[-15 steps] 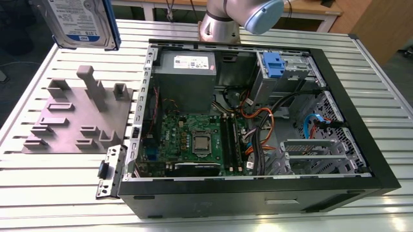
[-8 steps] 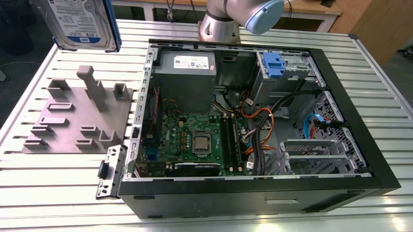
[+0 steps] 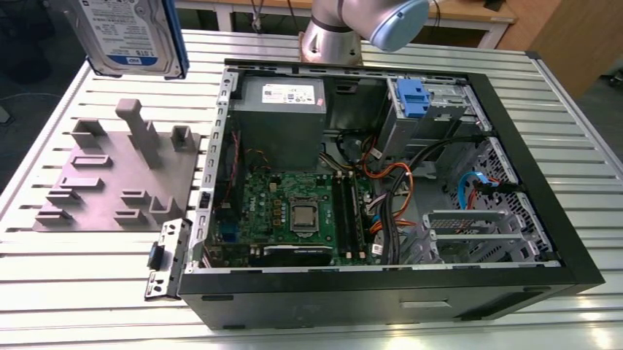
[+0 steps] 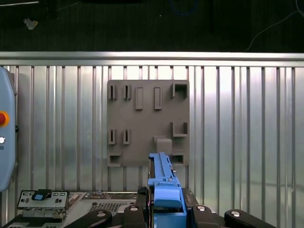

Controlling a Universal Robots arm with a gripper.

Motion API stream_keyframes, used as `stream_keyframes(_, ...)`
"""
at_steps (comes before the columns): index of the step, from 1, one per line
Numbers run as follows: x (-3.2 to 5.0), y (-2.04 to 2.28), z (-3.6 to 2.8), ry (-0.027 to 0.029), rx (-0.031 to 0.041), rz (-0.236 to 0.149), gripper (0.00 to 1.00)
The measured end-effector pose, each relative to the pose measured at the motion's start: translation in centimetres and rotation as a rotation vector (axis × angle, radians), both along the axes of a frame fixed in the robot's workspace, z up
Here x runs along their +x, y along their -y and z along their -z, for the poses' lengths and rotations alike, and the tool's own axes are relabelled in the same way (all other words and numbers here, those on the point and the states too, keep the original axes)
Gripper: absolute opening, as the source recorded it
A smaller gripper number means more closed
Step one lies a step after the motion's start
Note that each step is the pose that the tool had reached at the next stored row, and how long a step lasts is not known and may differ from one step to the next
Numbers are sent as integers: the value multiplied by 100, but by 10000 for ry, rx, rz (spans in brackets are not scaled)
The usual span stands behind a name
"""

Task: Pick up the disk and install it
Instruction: 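Pick up the disk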

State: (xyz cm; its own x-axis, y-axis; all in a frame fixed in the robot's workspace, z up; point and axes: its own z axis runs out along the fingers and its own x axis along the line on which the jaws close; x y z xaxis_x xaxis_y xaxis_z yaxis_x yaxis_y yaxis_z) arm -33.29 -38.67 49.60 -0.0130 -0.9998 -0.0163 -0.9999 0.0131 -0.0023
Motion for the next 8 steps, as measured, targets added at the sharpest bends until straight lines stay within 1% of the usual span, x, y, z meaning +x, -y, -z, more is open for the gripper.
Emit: stream_keyframes(8,110,0,0,0,0,-1,37)
